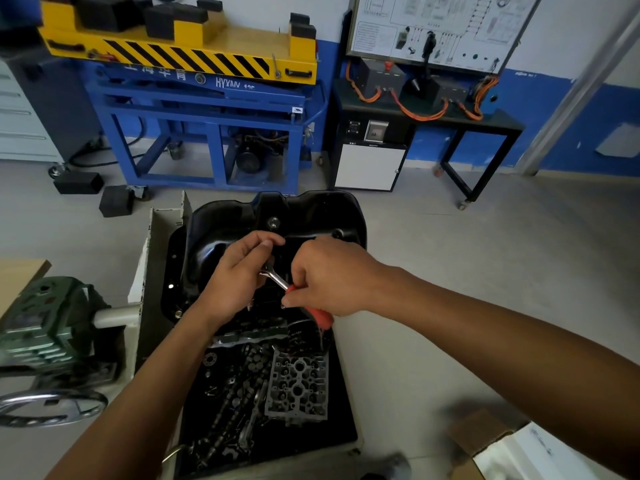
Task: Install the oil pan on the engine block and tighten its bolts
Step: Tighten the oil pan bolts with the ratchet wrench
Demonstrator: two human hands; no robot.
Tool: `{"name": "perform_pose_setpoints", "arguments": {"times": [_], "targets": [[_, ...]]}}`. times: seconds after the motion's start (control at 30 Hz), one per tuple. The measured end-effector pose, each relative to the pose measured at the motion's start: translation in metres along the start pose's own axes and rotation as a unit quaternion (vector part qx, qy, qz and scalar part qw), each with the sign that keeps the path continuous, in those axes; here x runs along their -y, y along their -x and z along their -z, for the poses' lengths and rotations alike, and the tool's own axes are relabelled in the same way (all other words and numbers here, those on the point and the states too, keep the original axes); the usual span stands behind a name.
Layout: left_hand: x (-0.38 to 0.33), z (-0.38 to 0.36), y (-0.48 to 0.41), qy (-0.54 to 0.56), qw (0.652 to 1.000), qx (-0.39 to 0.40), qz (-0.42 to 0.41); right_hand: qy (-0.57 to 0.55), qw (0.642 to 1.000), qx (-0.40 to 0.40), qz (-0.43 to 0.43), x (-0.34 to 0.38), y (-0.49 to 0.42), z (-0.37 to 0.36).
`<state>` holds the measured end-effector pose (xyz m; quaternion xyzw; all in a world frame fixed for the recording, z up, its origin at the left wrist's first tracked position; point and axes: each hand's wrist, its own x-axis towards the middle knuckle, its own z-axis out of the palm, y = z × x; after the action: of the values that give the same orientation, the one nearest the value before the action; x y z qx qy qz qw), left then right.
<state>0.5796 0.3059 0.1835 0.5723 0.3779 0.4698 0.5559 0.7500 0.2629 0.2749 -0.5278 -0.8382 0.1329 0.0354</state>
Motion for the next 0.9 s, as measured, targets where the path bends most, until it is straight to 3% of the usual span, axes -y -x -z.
{"name": "perform_pose_setpoints", "arguments": {"times": [0.27, 0.5, 0.73, 0.9], "targets": [[0.001, 0.005, 0.003, 0.013, 0.997, 0.073, 0.013, 0.078, 0.996, -0.042, -0.014, -0.02, -0.013, 0.005], [-0.001, 0.011, 0.003, 0.016, 0.984, 0.176, -0.003, 0.125, 0.988, -0.09, 0.023, -0.018, -0.022, 0.004], [0.001, 0.006, 0.006, 0.039, 0.999, 0.003, -0.02, 0.117, 0.986, -0.113, 0.024, -0.015, -0.018, -0.007], [-0.001, 0.004, 0.004, 0.023, 0.999, -0.04, -0.015, 0.092, 0.991, -0.092, 0.04, -0.005, -0.01, -0.006]]}}
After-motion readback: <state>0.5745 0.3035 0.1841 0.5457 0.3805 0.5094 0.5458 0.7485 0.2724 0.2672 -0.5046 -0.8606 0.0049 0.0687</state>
